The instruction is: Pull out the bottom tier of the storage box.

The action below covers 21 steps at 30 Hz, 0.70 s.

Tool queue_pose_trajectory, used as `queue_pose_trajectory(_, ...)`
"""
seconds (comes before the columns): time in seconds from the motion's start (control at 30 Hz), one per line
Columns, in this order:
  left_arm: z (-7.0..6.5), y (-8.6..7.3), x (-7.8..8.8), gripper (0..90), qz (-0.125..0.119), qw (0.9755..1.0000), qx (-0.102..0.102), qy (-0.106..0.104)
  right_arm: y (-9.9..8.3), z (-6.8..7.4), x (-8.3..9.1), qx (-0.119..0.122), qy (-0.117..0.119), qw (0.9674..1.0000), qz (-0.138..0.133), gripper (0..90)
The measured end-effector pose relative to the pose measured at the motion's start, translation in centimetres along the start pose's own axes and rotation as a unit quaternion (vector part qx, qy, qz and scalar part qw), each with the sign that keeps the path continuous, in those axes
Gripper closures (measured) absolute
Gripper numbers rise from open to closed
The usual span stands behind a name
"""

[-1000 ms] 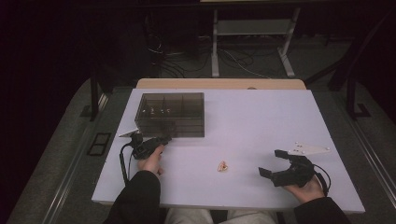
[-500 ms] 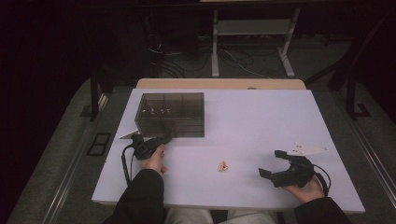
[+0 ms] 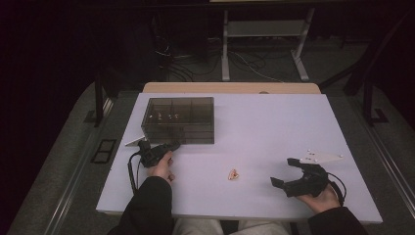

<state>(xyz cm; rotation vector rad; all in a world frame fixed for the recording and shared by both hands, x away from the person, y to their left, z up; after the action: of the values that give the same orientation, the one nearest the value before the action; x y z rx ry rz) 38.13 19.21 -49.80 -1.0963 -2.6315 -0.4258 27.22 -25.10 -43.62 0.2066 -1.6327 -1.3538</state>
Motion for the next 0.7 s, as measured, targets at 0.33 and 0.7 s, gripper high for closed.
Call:
queue_pose_trajectory(0.33,0.02,0.04,-0.05,80.1,0.001,0.9999,-0.011,-0.001,-0.01,0.04,-0.02,0.002,0.001,1.0,0.003,0.5)
queue_pose_trajectory(0.7,0.2,-0.37,0.38,80.2,0.001,0.9999,-0.012,-0.004,-0.1,-0.02,0.11,0.002,-0.001,1.0,0.002,0.5)
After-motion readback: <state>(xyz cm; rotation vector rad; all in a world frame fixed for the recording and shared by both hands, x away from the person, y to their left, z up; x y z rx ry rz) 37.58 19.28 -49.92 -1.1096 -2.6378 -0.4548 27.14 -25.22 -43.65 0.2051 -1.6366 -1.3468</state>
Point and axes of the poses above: each handheld gripper's, and its own axes: x roughly backward along the jaws, y roughly out of its top, z roughly to its left, the point moved 3 cm from there along -x, roughly forward along the jaws, and after that the axes turned 8 degrees about x, right-handed, at the moved point
